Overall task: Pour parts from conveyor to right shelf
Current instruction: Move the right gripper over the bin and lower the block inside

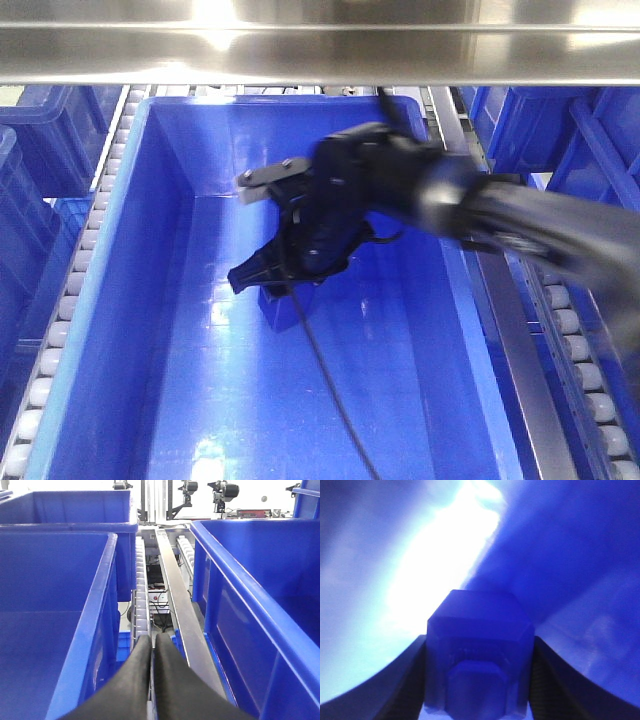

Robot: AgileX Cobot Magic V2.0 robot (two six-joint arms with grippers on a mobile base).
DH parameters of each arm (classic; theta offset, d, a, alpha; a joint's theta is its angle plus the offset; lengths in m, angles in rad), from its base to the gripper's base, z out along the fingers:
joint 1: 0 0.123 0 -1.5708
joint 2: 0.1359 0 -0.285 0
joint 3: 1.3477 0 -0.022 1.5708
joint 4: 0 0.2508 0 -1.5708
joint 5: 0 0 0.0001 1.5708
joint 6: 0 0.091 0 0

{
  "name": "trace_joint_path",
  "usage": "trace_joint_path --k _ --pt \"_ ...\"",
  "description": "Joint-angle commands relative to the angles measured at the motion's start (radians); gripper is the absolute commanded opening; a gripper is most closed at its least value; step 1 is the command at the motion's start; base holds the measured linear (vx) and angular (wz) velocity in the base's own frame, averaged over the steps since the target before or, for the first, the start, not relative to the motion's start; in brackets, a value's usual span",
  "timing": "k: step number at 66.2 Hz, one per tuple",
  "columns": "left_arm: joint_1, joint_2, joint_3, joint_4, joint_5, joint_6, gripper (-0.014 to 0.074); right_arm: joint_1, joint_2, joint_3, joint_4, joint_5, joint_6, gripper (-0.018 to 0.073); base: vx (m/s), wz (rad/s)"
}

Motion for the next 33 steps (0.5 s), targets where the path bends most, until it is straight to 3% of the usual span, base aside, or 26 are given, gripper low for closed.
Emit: trace_joint_path --k 1,16,33 --pt "-0.005 -0.017 -0.019 -0.006 -0.072 -0.008 -0.0006 -0.001 -0.019 -0.086 -0.047 0.045 0.031 0.0223 0.0 0.0" --pt "-0.005 -0.017 -0.019 -0.006 -0.072 -0.008 -0.0006 -0.001 -0.006 -0.145 -0.068 0.057 0.077 0.0429 0.0 0.0" --pt "-0.005 -0.017 -0.019 -0.006 -0.072 -0.008 -0.0006 -0.001 -0.042 -0.161 -0.075 0.057 0.083 0.0453 0.0 0.0"
